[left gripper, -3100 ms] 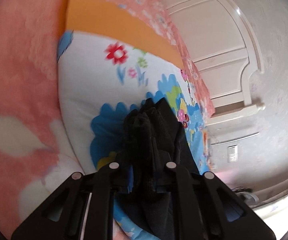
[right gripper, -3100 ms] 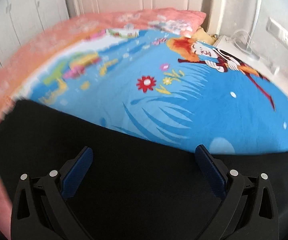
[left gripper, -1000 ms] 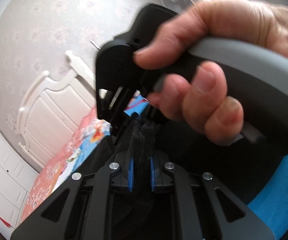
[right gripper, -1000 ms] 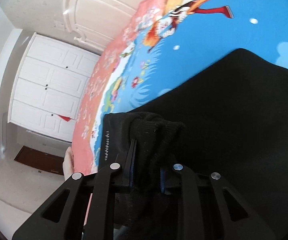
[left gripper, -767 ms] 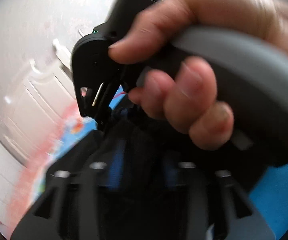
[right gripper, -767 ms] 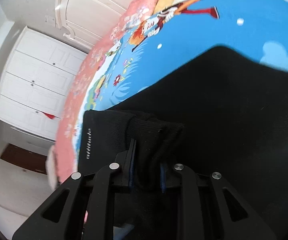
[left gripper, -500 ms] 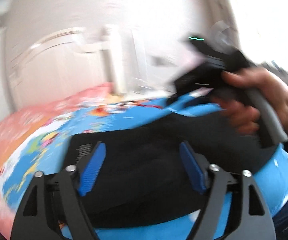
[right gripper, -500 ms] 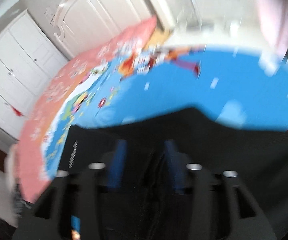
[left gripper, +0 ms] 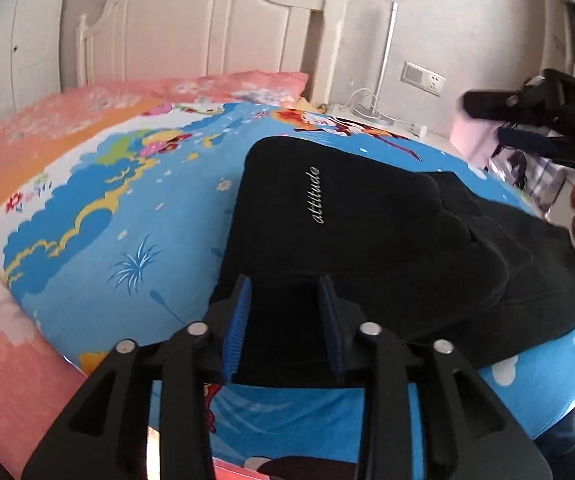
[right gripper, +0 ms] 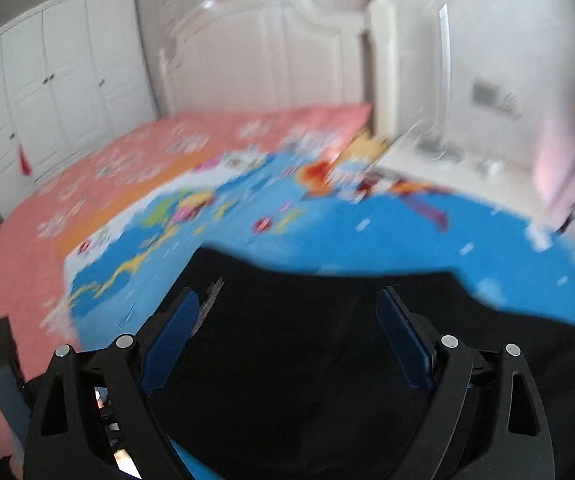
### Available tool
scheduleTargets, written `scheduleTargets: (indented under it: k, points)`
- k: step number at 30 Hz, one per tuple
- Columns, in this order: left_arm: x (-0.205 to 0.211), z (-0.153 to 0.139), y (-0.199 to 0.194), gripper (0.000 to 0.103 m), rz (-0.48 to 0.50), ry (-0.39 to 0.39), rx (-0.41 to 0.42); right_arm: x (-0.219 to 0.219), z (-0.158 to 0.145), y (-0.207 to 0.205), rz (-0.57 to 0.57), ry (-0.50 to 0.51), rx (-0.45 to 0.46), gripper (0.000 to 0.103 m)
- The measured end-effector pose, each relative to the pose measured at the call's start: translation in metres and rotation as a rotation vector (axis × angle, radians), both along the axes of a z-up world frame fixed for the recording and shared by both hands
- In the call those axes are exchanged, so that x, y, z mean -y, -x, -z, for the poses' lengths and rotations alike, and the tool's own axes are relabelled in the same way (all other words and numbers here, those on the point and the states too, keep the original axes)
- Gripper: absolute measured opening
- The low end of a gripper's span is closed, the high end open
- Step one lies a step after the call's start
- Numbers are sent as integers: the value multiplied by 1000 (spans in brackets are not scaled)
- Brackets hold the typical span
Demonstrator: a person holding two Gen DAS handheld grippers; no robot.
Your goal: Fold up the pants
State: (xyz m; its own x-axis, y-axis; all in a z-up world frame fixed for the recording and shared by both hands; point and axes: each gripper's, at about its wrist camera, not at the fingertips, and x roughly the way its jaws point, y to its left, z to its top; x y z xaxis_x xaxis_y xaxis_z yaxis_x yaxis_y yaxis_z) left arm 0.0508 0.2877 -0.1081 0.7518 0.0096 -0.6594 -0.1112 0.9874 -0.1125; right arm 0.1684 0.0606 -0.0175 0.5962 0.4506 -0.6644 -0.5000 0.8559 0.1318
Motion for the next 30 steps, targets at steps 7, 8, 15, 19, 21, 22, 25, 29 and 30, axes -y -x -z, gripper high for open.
scheduleTargets:
  k: [7,8,15,19,21,22,25,29,30]
  points:
    - [36,-1,16,60,14,-65,-28,-26,59,-5,48,149,-70,87]
    - [35,-2,15,61,-24,-65,-29,-26,73,-7,65,191,-96,87]
    - [24,-44,-34,38,-51,-52,5,-33,90,-2,79,287,-43,89]
    - [29,-50,-98,38,36,-21,-49,-33,91,-1,82,285,-47,89]
    - [26,-37,-133,31,51,-28,-127,-34,91,0,81,287,-46,90]
    - [25,-31,-145,27,59,-32,-168,-34,91,0,80,287,-47,90]
    - [13,-9,-179,17,50,-39,-260,-35,91,-1,77,290,-49,90]
    - [7,1,-191,17,36,-26,-285,-35,91,1,74,287,-48,90]
    - [9,1,-190,17,34,-36,-279,-34,91,1,75,285,-49,90]
